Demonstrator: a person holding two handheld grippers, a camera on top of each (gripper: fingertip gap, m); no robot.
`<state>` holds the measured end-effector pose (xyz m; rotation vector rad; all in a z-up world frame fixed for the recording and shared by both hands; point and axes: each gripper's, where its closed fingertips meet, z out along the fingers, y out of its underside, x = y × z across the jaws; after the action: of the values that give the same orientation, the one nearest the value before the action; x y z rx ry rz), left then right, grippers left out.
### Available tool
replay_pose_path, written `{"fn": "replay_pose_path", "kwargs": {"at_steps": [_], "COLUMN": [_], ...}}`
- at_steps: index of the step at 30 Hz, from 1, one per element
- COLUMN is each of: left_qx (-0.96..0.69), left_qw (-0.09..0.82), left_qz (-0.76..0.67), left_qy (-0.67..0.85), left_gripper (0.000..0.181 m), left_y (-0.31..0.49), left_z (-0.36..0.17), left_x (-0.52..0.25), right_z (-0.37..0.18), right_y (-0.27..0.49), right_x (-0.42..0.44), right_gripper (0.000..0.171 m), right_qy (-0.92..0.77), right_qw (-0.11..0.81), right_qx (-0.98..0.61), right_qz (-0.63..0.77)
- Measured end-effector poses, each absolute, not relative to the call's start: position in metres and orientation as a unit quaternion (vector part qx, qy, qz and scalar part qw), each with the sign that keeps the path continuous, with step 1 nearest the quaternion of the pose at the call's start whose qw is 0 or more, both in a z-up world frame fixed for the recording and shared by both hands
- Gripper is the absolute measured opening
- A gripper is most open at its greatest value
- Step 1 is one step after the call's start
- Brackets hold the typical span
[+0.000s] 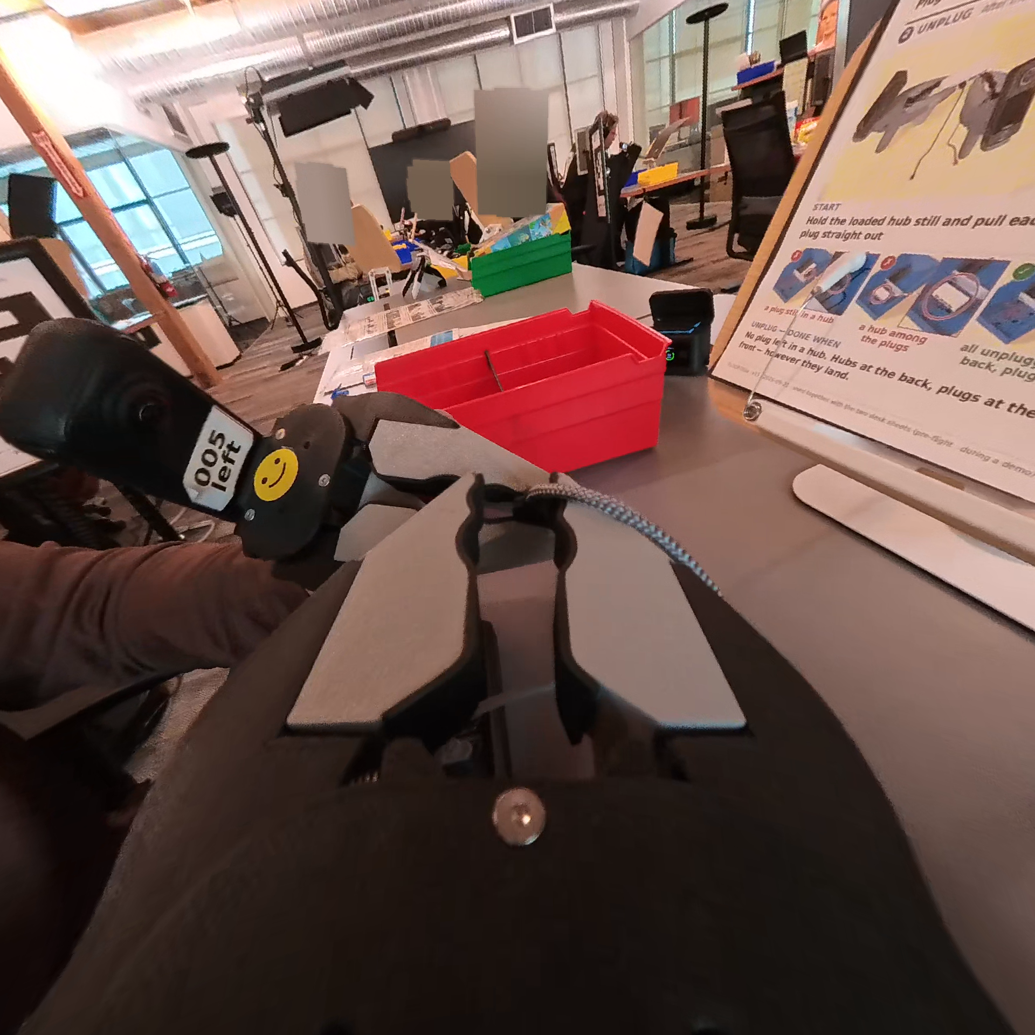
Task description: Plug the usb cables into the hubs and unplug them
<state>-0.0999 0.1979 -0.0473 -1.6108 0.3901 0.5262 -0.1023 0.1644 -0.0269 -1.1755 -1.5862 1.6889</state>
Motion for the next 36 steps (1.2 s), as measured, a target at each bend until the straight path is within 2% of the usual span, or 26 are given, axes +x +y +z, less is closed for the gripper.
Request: {"fn": "replay_pose_path", "kwargs": {"at_steps": [7,15,18,22,25,29,32,35,36], "left_qx": [-0.705,-0.697,-0.692,-0.707,-0.736,-0.817,-0.851,-0.868,-0.871], "left_qw": [0.637,0.619,0.608,0.614,0.624,0.521,0.440,0.404,0.412], "left_qz": [0.255,0.308,0.334,0.296,0.205,0.089,0.080,0.048,0.016], "left_qy": [0.180,0.190,0.199,0.186,0.165,0.229,0.275,0.285,0.268], "left_gripper": [0.004,0.004,0.004,0.018,0.036,0.055,0.068,0.066,0.058], "left_y": [0.199,0.197,0.196,0.190,0.182,0.154,0.123,0.110,0.110], "left_z": [-0.049,-0.048,-0.048,-0.043,-0.046,-0.087,-0.118,-0.146,-0.147], "left_x": [-0.100,-0.105,-0.107,-0.108,-0.104,-0.089,-0.091,-0.092,-0.090], "right_z": [-0.031,-0.032,-0.033,-0.031,-0.031,-0.027,-0.021,-0.017,-0.016], "right_y": [0.171,0.174,0.171,0.175,0.184,0.191,0.191,0.192,0.192], "right_x": [-0.104,-0.106,-0.105,-0.104,-0.103,-0.100,-0.097,-0.095,-0.094], "right_gripper": [0.008,0.010,0.006,0.004,0.004,0.003,0.004,0.004,0.004], "right_qy": [-0.580,-0.580,-0.591,-0.590,-0.584,-0.570,-0.560,-0.555,-0.555], "right_qw": [0.269,0.281,0.287,0.301,0.309,0.302,0.295,0.295,0.296], "right_qx": [-0.451,-0.456,-0.452,-0.451,-0.458,-0.460,-0.453,-0.449,-0.447], "right_qz": [0.623,0.614,0.603,0.599,0.595,0.610,0.627,0.635,0.636]}}
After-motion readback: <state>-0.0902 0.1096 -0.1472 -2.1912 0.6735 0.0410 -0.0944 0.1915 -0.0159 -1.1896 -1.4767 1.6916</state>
